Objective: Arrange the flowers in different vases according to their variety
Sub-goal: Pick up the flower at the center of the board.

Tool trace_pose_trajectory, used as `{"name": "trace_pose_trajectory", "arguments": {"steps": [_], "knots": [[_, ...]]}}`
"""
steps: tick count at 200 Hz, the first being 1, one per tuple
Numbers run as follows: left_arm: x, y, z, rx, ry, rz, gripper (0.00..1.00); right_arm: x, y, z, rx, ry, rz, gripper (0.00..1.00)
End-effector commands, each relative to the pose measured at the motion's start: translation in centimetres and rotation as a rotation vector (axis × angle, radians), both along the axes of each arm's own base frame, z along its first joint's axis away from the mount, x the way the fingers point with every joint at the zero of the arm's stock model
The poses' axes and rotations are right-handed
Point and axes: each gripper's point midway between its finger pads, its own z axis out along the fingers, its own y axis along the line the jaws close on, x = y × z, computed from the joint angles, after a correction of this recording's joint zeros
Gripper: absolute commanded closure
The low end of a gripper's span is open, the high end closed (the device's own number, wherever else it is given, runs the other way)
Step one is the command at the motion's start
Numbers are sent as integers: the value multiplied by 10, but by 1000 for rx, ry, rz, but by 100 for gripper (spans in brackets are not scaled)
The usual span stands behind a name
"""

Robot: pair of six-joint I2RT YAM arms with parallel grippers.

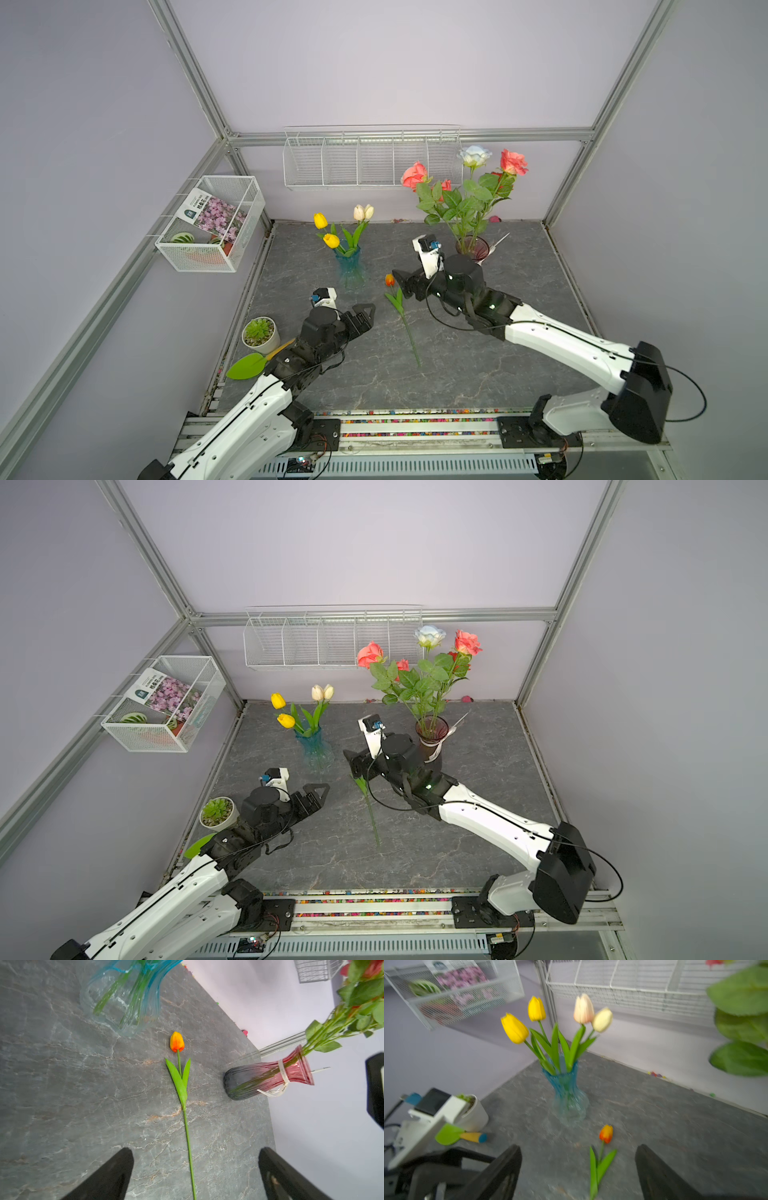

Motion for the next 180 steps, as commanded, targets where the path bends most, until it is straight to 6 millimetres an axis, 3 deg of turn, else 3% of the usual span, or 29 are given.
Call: {"name": "trace_pose_trajectory", "arguments": {"steps": [1,56,104,145,180], "knots": [[4,-8,5,-23,39,34,3,-10,-41,-10,-55,22,-114,1],[4,-41,-18,61,195,89,7,-34,-122,-48,-165,36,-313,1],[2,-66,-44,178,376,155,20,-51,-187,-74,-178,16,-476,1],[2,-86,-75,296,553,183,32,-57,-213,-80,-116,17,-523,1],[12,-105,-92,370,612,177,45,-57,-213,-82,-108,23,-519,1]]}}
